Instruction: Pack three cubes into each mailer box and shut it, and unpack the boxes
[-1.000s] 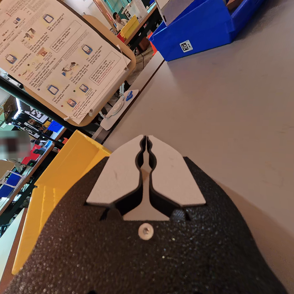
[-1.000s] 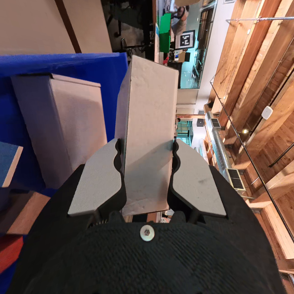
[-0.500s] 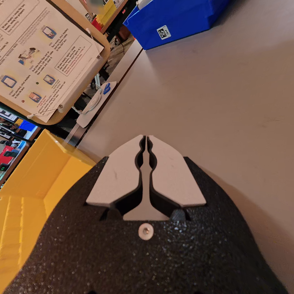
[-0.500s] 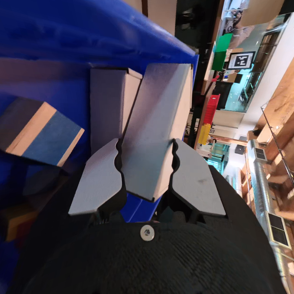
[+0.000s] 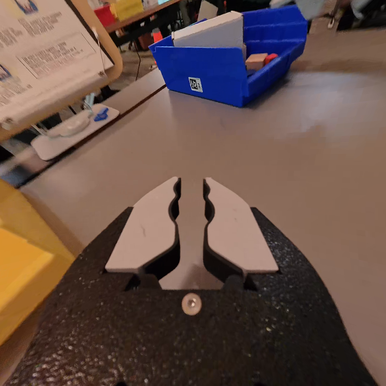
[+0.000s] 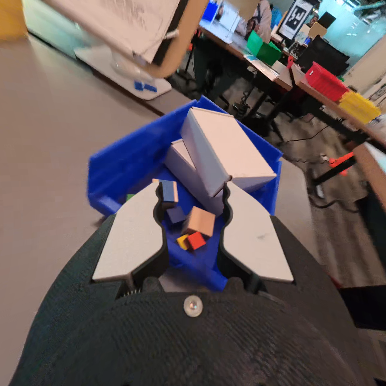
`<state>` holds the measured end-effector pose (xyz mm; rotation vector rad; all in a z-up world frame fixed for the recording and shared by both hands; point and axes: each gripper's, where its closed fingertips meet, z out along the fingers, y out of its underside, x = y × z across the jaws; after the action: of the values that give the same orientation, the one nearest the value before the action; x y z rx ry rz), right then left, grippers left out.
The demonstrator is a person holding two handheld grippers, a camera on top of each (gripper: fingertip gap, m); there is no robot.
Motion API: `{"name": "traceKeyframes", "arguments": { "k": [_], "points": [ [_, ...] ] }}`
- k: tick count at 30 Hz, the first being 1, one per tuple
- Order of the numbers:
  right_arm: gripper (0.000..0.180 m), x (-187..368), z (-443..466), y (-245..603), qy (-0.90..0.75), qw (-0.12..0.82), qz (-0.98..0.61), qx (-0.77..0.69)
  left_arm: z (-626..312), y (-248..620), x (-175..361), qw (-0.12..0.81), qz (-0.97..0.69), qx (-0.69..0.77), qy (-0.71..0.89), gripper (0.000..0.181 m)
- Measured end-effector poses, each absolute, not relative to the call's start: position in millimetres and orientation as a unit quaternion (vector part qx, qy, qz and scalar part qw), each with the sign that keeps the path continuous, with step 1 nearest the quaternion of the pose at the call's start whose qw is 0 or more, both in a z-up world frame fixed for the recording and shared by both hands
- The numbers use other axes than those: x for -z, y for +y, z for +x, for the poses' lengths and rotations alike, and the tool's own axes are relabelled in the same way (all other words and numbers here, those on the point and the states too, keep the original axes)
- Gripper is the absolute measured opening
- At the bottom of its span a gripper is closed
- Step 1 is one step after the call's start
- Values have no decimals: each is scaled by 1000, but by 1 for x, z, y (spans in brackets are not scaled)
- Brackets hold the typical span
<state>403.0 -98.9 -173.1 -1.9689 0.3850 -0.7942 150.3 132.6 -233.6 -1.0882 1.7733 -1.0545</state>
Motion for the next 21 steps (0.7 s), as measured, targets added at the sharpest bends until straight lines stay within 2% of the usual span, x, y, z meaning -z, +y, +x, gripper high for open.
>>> {"name": "traceKeyframes", "arguments": {
  "k": [4,9,13,17,18,21],
  "points": [
    [60,166,384,-120,212,497,-791,287,204,74,217,293,-493,466,673,59],
    [65,142,385,-137,250,537,-750,293,288,16,187,263,-510,435,693,77],
    [66,131,386,-149,253,541,-738,315,356,-7,192,218,-562,377,703,76],
    [66,126,385,-157,251,535,-735,333,413,8,220,226,-612,267,709,71],
    [66,127,383,-157,247,534,-737,333,422,9,227,214,-626,251,706,76],
    [66,129,380,-154,235,531,-744,330,442,13,244,224,-647,204,700,60]
  ]
}}
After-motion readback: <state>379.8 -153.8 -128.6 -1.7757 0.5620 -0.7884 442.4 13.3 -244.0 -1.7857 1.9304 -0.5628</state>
